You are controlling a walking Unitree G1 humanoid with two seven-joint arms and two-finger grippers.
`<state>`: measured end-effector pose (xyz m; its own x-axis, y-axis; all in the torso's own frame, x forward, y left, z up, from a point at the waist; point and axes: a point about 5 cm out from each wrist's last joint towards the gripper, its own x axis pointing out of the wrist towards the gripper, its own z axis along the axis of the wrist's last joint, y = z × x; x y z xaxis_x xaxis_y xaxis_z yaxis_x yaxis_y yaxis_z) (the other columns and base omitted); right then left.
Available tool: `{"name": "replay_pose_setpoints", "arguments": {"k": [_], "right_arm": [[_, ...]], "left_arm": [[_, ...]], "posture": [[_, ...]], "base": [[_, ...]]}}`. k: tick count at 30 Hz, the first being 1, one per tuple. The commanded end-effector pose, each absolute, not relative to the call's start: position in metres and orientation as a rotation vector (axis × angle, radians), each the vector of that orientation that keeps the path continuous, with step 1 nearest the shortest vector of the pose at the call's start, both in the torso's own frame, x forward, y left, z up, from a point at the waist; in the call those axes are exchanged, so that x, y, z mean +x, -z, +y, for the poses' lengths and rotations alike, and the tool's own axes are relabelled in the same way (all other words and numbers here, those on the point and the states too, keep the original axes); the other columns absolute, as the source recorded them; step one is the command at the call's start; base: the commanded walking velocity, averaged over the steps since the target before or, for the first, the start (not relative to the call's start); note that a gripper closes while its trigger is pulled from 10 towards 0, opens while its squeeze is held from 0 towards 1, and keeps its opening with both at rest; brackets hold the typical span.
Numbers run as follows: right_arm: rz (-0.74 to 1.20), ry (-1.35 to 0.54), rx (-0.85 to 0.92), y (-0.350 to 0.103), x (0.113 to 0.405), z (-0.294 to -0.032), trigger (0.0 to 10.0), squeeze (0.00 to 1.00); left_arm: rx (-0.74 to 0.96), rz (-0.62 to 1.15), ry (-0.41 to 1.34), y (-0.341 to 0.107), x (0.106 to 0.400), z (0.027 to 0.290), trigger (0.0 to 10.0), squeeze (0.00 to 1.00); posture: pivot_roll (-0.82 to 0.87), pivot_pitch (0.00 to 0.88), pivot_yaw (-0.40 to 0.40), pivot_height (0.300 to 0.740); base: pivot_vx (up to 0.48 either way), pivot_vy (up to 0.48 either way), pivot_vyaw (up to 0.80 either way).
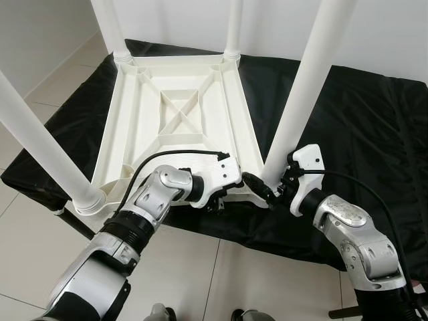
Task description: Building children table
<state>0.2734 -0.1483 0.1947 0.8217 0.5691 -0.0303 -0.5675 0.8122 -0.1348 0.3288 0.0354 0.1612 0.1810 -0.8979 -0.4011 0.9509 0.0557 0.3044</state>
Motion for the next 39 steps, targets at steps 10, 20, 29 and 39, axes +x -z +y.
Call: {"name": "replay_pose_setpoints", "arguments": {"k": [10,20,29,39], "right_arm": [[-0.01,-0.607,-0.132,-0.194,0.273,-0.147,10.0,0.0],[-0.036,-0.613,-0.133,-0.199,0.272,-0.146,10.0,0.0],[-0.034,-0.704,-0.148,-0.202,0.264,-0.142,10.0,0.0],[-0.011,-0.768,-0.162,-0.2,0.263,-0.144,10.0,0.0]], "left_arm": [[0.61,0.148,1.352,-0.145,0.33,0.047,0.0,0.0],[0.61,0.133,1.398,-0.147,0.326,0.057,0.0,0.0],[0.666,0.114,1.49,-0.148,0.314,0.073,0.0,0.0],[0.69,0.101,1.528,-0.151,0.306,0.084,0.0,0.0]], "posture": [[-0.05,0.154,0.053,0.74],[-0.05,0.143,0.052,0.74],[-0.06,0.132,0.044,0.74],[-0.05,0.135,0.036,0.74]], "base": [[0.0,0.0,0.0],[0.0,0.0,0.0],[0.0,0.0,0.0],[0.0,0.0,0.0]]}}
